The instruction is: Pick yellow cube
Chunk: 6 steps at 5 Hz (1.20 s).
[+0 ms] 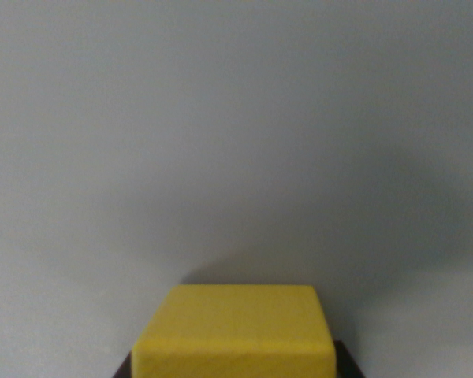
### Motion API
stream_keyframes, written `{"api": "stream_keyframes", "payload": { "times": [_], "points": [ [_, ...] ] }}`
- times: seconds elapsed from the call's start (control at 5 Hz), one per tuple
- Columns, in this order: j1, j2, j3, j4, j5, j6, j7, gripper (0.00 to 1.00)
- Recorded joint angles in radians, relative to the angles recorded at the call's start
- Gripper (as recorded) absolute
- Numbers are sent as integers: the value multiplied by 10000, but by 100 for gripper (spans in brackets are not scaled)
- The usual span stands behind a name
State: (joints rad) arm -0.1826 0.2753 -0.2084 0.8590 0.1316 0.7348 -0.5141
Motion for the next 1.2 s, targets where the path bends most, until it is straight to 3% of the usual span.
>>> {"api": "stream_keyframes", "payload": {
  "times": [1.0,1.2],
  "points": [
    [7,-117,-6,170,-39,283,35,100],
    [12,-210,-10,307,-70,510,64,100]
  ]
}}
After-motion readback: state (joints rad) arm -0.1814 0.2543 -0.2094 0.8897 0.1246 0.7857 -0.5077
